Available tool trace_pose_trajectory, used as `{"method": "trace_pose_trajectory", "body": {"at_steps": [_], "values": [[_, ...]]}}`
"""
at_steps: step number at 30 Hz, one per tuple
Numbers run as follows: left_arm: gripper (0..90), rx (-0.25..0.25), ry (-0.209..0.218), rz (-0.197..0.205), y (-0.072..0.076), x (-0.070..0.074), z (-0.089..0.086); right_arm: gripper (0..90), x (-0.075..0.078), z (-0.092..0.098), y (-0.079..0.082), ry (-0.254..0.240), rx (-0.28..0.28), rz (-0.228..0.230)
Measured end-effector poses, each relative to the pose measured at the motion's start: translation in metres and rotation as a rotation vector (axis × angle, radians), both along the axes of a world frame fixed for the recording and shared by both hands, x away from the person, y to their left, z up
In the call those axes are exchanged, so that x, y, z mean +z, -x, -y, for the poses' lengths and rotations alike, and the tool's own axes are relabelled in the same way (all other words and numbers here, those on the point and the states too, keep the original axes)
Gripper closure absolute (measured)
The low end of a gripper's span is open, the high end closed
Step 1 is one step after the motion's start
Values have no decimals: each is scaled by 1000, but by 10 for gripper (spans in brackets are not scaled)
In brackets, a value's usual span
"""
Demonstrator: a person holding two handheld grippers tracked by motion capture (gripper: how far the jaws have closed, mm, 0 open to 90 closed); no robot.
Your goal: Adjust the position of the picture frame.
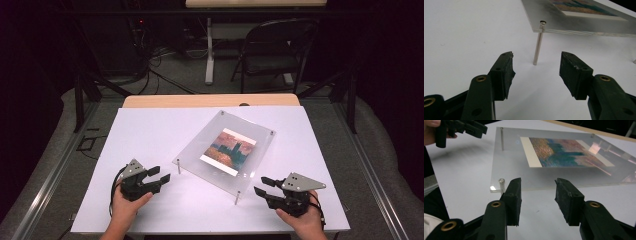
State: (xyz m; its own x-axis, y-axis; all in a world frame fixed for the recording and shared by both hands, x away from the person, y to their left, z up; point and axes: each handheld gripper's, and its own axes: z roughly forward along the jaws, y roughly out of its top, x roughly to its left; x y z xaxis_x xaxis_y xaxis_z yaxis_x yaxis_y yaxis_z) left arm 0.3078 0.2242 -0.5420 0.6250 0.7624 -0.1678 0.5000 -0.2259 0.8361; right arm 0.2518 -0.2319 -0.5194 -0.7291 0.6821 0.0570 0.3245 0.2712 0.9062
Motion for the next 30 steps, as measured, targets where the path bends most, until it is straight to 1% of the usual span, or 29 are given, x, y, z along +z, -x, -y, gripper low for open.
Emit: {"method": "trace_pose_trajectory", "body": {"at_steps": [2, 5, 7, 10, 11, 13, 14, 15, 16, 20, 22, 23, 27, 30], "values": [[449, 12, -21, -2, -3, -1, 1, 573, -2, -1, -1, 14, -8, -25], [473, 10, -39, -14, -5, -2, 3, 605, -3, -2, -1, 57, -21, -40], [480, 5, -41, -12, -7, -3, 5, 624, -4, -2, -2, 71, -23, -60], [489, -4, -41, -26, -9, -2, 7, 643, -6, -3, -3, 105, -38, -90], [496, -2, -47, -32, -10, -2, 8, 653, -7, -3, -3, 113, -39, -100], [522, -13, -43, -41, -12, -3, 10, 665, -9, -3, -4, 123, -39, -122], [542, -34, -33, -68, -15, -3, 13, 670, -10, -4, -5, 129, -41, -132], [575, -34, -33, -68, -15, -3, 13, 670, -10, -4, -5, 129, -41, -132], [575, -42, -46, -70, -16, -3, 13, 679, -10, -4, -5, 129, -38, -146], [597, -47, -60, -73, -20, -3, 19, 684, -11, -7, -4, 128, -31, -156], [602, -45, -74, -74, -23, -4, 22, 684, -11, -8, -4, 129, -26, -156], [607, -54, -84, -73, -25, -4, 22, 683, -11, -9, -3, 132, -22, -159], [631, -59, -83, -84, -29, -4, 28, 680, -12, -11, -3, 137, -13, -156], [663, -70, -92, -88, -34, -5, 32, 682, -13, -11, -3, 125, -7, -159]]}}
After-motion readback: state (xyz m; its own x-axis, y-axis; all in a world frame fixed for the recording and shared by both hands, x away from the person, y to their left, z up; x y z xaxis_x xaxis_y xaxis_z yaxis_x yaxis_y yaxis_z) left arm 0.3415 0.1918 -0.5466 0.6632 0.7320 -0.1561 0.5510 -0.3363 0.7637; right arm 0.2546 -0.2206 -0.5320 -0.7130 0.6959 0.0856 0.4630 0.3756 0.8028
